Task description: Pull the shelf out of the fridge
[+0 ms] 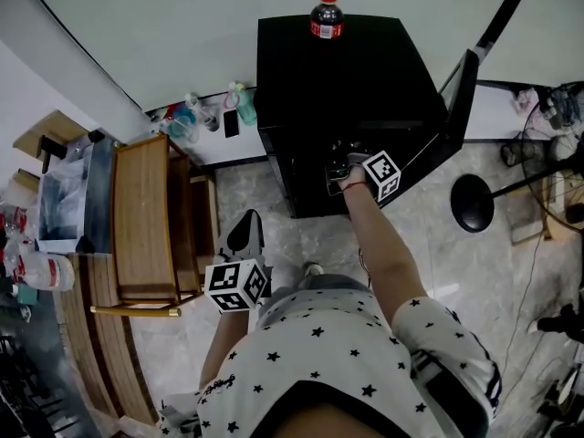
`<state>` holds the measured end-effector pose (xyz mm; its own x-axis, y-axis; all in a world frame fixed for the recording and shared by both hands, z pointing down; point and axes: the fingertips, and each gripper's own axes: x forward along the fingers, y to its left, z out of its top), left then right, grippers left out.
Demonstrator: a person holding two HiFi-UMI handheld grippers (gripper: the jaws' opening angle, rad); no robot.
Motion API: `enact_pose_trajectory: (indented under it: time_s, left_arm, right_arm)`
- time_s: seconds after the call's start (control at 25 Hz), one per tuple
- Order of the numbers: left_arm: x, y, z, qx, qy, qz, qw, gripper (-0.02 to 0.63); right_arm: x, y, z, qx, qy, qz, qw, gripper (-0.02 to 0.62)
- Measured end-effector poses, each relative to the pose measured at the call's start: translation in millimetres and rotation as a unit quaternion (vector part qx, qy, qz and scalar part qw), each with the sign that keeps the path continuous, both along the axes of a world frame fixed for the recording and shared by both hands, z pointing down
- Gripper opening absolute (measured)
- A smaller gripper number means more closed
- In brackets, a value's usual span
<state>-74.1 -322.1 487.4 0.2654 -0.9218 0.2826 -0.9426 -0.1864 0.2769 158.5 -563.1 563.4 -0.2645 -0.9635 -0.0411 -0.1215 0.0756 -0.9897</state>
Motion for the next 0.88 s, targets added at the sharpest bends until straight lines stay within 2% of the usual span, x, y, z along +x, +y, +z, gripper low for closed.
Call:
enact_pose_trajectory:
  time_s: [0.88]
  left_arm:
    - [-5,44,-6,0.001,-0.004,0.020,0.9998,0.012]
  right_arm:
    - [5,56,1,-0.010,-0.002,0.010,1.000,0.023]
